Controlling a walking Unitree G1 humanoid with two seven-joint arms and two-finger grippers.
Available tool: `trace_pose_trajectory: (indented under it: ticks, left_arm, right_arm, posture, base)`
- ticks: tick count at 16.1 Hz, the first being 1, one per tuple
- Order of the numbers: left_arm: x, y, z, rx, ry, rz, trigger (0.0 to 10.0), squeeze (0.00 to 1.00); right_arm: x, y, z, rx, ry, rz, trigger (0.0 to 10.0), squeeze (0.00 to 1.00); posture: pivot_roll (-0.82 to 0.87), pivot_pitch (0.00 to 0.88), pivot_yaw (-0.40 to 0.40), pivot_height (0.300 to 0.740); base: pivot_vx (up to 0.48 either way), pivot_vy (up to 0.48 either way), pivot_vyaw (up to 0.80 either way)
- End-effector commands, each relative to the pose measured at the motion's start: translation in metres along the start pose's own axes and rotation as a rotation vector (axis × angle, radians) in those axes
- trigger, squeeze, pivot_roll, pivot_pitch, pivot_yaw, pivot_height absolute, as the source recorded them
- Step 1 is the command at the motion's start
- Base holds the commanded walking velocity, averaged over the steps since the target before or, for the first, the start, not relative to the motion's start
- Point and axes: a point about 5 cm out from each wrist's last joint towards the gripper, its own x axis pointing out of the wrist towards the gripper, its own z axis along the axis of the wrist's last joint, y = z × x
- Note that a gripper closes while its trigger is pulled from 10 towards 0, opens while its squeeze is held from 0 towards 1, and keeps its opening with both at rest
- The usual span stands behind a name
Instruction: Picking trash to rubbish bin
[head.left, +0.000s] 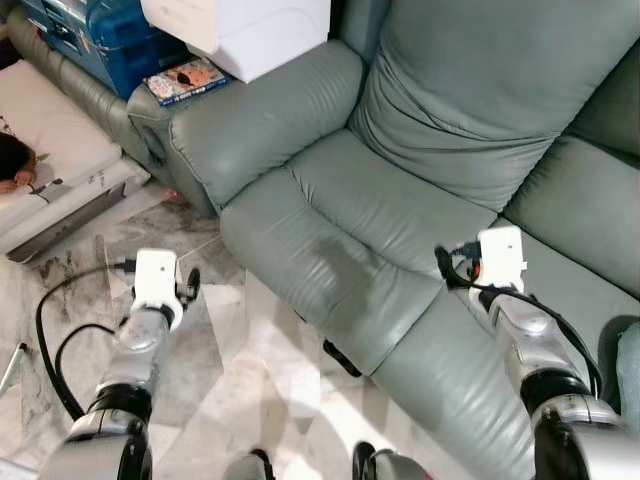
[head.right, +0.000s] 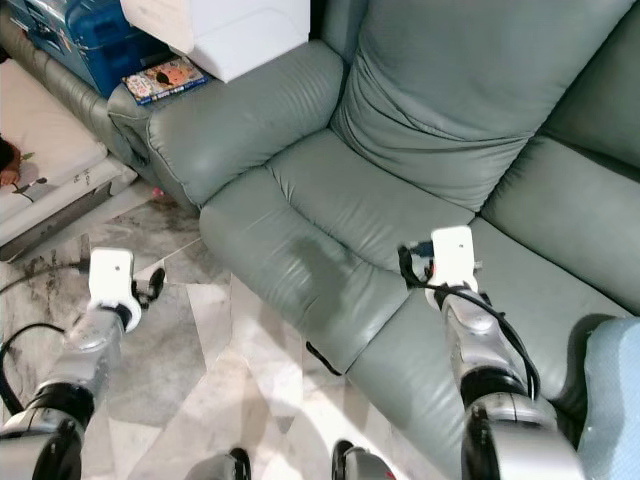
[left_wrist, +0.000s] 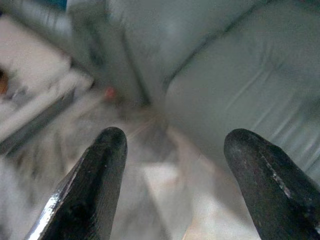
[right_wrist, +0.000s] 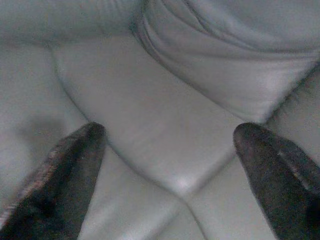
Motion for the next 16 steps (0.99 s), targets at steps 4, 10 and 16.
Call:
trace_pose_trajectory:
  ticks: [4, 10, 16]
  left_arm:
    - [-0.027, -0.002, 0.034, 0.029, -0.144, -0.065, 10.0, 0.00]
    - [-0.076, -0.024, 0.059, -0.042, -0.221, -0.040, 10.0, 0.00]
    - [-0.082, -0.032, 0.066, -0.029, -0.213, 0.073, 10.0, 0.00]
  right_arm:
    - [-0.029, 0.014, 0.029, 0.075, -0.112, 0.105, 10.0, 0.00]
    - [-0.064, 0.019, 0.049, 0.095, -0.082, 0.122, 10.0, 0.00]
    - [-0.041, 0.025, 0.093, 0.103, -0.190, -0.001, 10.0, 0.00]
  posture:
    - [0.07, 0.175, 0.026, 0.740]
    - [0.06, 0.129, 0.040, 0.740]
    - [0.05, 0.097, 0.014, 0.740]
  base:
    - [0.000, 0.000, 0.00]
    - [0.000, 0.000, 0.00]
    - [0.000, 0.000, 0.27]
